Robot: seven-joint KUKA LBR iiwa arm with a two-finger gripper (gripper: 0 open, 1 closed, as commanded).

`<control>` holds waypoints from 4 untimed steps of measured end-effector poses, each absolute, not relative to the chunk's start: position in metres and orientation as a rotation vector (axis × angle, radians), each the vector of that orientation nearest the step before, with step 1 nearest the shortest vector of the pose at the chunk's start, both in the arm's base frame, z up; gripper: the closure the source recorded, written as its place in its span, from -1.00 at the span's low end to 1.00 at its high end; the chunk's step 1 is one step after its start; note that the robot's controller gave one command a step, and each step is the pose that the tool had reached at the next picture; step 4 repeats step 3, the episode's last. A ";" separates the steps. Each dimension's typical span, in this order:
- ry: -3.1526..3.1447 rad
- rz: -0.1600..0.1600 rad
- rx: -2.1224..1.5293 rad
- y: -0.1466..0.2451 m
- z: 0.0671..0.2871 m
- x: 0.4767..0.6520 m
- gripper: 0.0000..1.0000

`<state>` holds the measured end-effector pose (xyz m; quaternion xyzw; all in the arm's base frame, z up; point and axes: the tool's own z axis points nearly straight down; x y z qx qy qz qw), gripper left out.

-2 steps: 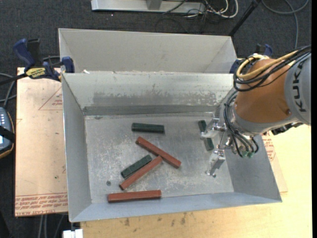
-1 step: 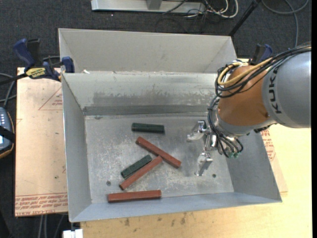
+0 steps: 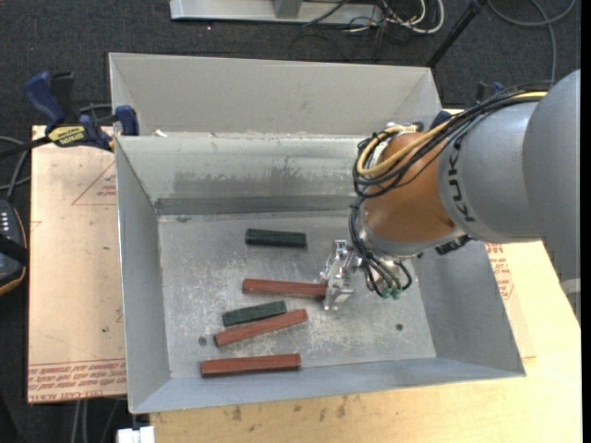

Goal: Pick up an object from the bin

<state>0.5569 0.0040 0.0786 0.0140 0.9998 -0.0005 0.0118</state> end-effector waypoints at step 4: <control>3.024 -0.001 -0.811 0.022 0.226 0.635 1.00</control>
Offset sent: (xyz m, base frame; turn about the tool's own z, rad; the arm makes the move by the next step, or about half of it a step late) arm 0.0752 0.0167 0.1448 -0.5543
